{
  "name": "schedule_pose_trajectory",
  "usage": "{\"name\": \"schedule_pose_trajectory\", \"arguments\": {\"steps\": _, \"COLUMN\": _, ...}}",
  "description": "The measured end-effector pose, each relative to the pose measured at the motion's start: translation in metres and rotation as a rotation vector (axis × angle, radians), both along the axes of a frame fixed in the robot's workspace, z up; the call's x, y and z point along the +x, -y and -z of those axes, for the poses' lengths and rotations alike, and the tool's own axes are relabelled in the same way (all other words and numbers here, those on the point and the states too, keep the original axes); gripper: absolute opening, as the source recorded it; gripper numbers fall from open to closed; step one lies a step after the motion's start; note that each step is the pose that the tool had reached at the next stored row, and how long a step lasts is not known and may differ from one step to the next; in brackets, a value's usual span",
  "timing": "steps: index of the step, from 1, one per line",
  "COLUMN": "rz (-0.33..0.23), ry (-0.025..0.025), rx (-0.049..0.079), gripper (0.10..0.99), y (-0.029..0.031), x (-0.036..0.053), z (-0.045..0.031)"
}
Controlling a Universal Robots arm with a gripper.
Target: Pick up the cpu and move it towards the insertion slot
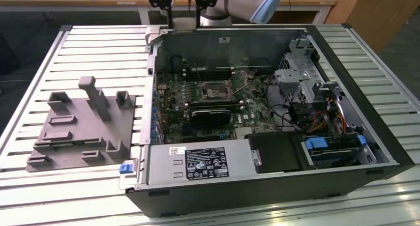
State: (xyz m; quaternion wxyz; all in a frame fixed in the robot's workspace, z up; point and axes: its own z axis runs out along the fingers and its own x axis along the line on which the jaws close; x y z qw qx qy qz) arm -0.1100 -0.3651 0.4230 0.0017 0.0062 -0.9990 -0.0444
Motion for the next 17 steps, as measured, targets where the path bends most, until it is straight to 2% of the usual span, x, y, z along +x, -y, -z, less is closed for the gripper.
{"name": "schedule_pose_trajectory", "arguments": {"steps": 17, "rz": 0.004, "ry": -0.0001, "rx": 0.000, "gripper": 0.533, "y": -0.0144, "x": 0.0425, "z": 0.0080}}
